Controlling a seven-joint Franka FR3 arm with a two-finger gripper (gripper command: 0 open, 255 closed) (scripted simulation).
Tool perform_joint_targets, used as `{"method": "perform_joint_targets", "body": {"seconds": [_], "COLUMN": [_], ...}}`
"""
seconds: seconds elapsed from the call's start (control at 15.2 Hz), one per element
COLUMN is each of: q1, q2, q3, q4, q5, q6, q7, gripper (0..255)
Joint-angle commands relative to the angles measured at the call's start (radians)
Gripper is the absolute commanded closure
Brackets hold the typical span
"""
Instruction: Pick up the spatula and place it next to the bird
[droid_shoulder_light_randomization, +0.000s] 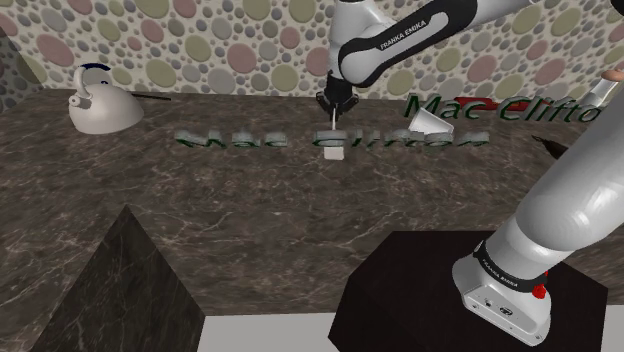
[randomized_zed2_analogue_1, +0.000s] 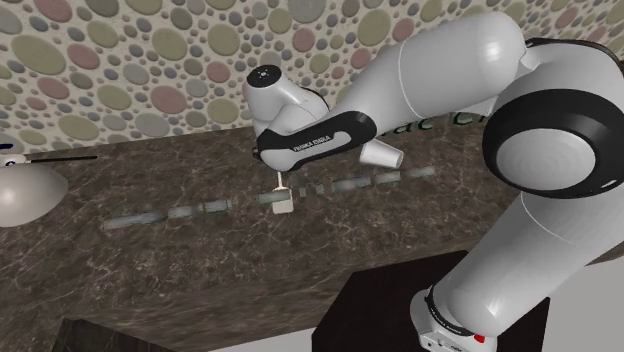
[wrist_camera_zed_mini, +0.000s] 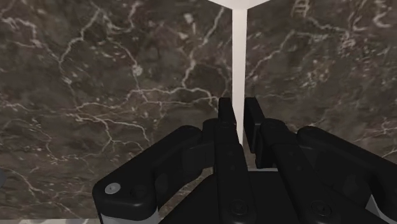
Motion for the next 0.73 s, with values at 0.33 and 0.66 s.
{"method": "perform_joint_targets", "body": {"seconds": [0.33, 0.66], "q1": [-0.001, -0.001], "q2": [-0.047, -0.074], "q3": [0.003, 0.004], "q4": [0.044, 0.083], "q5": [0.036, 0.055], "q6": [-0.086, -0.148], "q7": [-0.035, -0.056], "gripper": [255, 255]}}
